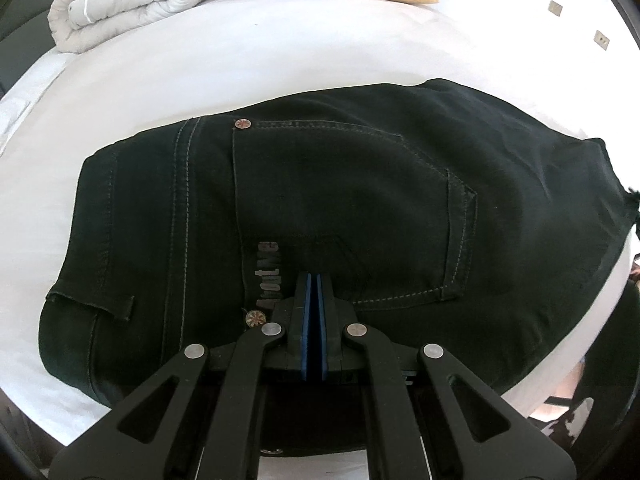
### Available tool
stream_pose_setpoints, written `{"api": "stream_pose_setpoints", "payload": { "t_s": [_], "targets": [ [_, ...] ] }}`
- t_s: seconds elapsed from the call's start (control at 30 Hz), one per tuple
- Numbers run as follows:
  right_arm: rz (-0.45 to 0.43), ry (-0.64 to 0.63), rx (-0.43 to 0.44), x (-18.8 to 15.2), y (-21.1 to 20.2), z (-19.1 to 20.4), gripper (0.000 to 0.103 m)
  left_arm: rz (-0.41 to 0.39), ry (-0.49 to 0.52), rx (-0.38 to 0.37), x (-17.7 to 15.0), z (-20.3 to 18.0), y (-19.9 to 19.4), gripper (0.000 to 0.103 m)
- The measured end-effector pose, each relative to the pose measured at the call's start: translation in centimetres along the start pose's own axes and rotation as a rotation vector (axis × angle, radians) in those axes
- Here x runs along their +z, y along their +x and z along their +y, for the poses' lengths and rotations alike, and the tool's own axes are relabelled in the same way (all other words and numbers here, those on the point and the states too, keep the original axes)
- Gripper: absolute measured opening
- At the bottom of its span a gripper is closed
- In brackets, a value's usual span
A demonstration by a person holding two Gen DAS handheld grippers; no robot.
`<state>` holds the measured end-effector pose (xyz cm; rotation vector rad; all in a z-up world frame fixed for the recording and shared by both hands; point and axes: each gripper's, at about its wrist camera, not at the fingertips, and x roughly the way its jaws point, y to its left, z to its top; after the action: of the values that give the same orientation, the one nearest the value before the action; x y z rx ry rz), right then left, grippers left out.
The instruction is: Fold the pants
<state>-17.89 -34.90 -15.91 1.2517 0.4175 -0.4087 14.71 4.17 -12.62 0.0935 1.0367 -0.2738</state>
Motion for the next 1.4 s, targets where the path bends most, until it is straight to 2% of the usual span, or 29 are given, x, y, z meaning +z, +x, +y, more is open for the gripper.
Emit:
{"api": "stream_pose_setpoints", "payload": {
  "t_s": [0.03,0.1,0.3,0.43,0.5,0.53,0.57,0.6,0.63,0.67,0.73,0.83,0.87,0.93,1.0,1.03,1.07,1.17,1.2,1.23,1.27,1.3,1.33,1.4],
  "targets": [
    [0.0,0.016,-0.002,0.1,0.0,-0.4,0.008,-0.001,0.002,0.008,0.1,-0.5,0.1,0.003],
    [0.001,0.032,0.004,-0.5,0.9,1.2,0.007,0.0,0.004,0.015,0.2,-0.7,0.1,0.003],
    [-0.018,0.02,-0.005,-0.9,-0.6,0.7,0.007,-0.004,-0.004,0.011,0.1,-0.7,0.2,0.003],
    [0.02,-0.11,-0.049,-0.3,-0.6,1.1,0.006,-0.015,-0.013,0.0,0.0,-0.1,0.0,0.003],
    [-0.052,-0.149,-0.17,0.2,-2.1,2.1,0.026,-0.019,-0.017,-0.005,-0.5,0.5,-0.4,0.003],
    [-0.118,-0.153,-0.267,0.5,-3.3,2.6,0.057,-0.02,-0.018,-0.005,-0.6,0.6,-0.6,0.003],
    [-0.184,-0.145,-0.316,0.8,-4.6,3.0,0.063,-0.022,-0.016,-0.004,-0.7,0.8,-0.8,0.003],
    [-0.217,-0.148,-0.309,1.0,-5.5,3.6,0.062,-0.024,-0.016,-0.002,-0.8,0.8,-0.8,0.003],
    [-0.199,-0.193,-0.261,1.1,-5.7,5.1,0.053,-0.025,-0.016,0.001,-0.9,0.7,-0.8,0.003],
    [-0.136,-0.259,-0.229,0.9,-5.1,6.8,0.032,-0.025,-0.016,0.005,-0.9,0.6,-0.8,0.003],
    [0.027,-0.385,-0.159,-0.6,-2.7,10.5,0.019,-0.024,-0.008,0.015,-0.9,0.3,-0.9,0.003],
    [0.356,-0.579,-0.043,-6.1,3.5,16.2,0.014,-0.025,-0.013,0.016,-0.9,0.1,-0.8,0.003],
    [0.416,-0.603,-0.042,-7.4,5.0,16.8,0.014,-0.026,-0.017,0.014,-0.9,0.0,-0.8,0.003],
    [0.555,-0.645,-0.06,-9.9,9.0,17.5,0.013,-0.025,-0.018,0.01,-0.9,0.0,-0.8,0.003],
    [0.638,-0.621,-0.139,-10.9,12.4,16.1,0.013,-0.025,-0.02,0.005,-0.9,0.1,-0.8,0.003],
    [0.655,-0.578,-0.172,-10.6,14.1,14.9,0.007,-0.025,-0.021,0.002,-0.9,0.2,-0.8,0.003],
    [0.644,-0.549,-0.196,-9.9,15.2,14.0,0.0,-0.026,-0.022,-0.002,-0.9,0.3,-0.8,0.003],
    [0.538,-0.496,-0.164,-6.8,16.8,13.3,0.0,-0.032,-0.033,-0.014,-1.0,0.7,-0.8,0.003],
    [0.475,-0.502,-0.163,-5.7,17.0,13.6,0.0,-0.035,-0.036,-0.015,-0.9,0.8,-0.8,0.003],
    [0.401,-0.54,-0.196,-4.8,16.8,14.2,0.0,-0.038,-0.039,-0.016,-1.0,0.9,-0.7,0.003],
    [0.274,-0.618,-0.283,-3.8,16.7,14.9,0.0,-0.04,-0.041,-0.015,-1.0,1.0,-0.7,0.003],
    [0.184,-0.667,-0.365,-3.1,16.6,15.4,0.0,-0.042,-0.041,-0.014,-1.0,1.0,-0.7,0.003],
    [0.125,-0.664,-0.422,-2.2,16.1,15.4,0.0,-0.045,-0.042,-0.015,-1.1,1.0,-0.8,0.003],
    [0.091,-0.555,-0.379,-0.9,13.6,15.2,0.0,-0.053,-0.049,-0.021,-1.3,1.2,-0.9,0.003]
  ]
}}
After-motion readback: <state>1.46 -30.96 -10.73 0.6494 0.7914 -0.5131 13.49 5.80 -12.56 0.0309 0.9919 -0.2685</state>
